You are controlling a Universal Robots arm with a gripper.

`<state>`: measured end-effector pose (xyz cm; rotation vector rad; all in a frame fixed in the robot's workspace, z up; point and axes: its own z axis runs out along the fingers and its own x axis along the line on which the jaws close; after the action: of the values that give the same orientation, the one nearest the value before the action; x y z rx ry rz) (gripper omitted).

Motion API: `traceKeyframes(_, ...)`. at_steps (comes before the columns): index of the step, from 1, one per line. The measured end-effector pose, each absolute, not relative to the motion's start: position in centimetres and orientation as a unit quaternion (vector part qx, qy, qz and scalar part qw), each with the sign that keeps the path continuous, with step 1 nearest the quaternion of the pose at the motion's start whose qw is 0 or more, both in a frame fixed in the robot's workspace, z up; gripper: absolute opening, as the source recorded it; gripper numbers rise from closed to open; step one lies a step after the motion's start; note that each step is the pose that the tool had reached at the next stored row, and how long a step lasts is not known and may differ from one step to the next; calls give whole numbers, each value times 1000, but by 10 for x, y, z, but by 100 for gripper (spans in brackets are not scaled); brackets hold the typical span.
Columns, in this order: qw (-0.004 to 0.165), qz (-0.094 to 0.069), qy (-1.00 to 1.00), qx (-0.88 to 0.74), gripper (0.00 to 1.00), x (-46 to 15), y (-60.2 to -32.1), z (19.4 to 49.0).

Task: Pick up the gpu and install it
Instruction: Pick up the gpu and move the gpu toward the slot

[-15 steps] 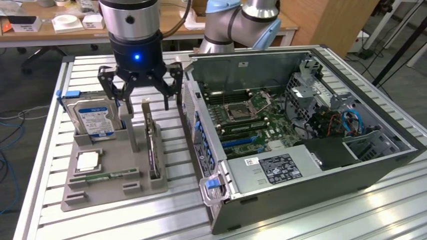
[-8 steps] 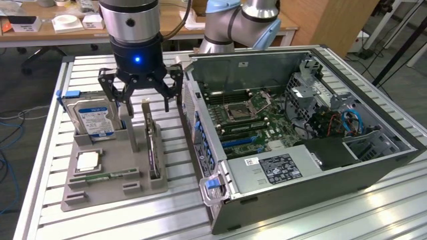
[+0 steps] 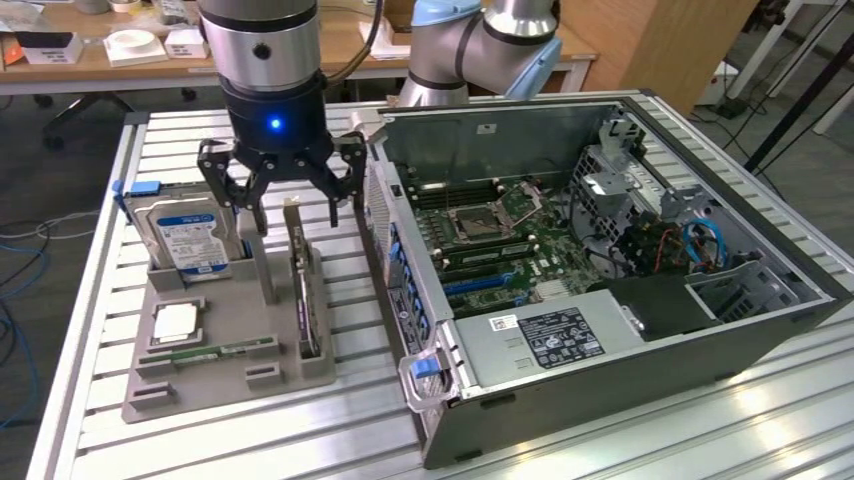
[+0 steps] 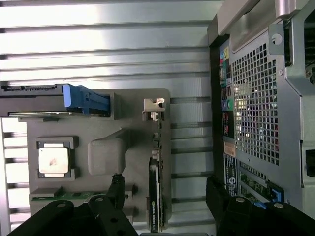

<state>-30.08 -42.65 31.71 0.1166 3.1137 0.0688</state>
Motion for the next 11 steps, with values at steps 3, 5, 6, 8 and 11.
traceKeyframes(3, 13, 22, 999, 37, 76, -301, -427, 315)
traceKeyframes(5, 12, 22, 999, 37, 76, -301, -427, 313)
traceKeyframes(6, 12, 22, 999, 37, 76, -301, -427, 313)
traceKeyframes(8, 12, 22, 999, 37, 76, -301, -427, 311)
traceKeyframes(11, 12, 22, 999, 37, 76, -301, -429, 310)
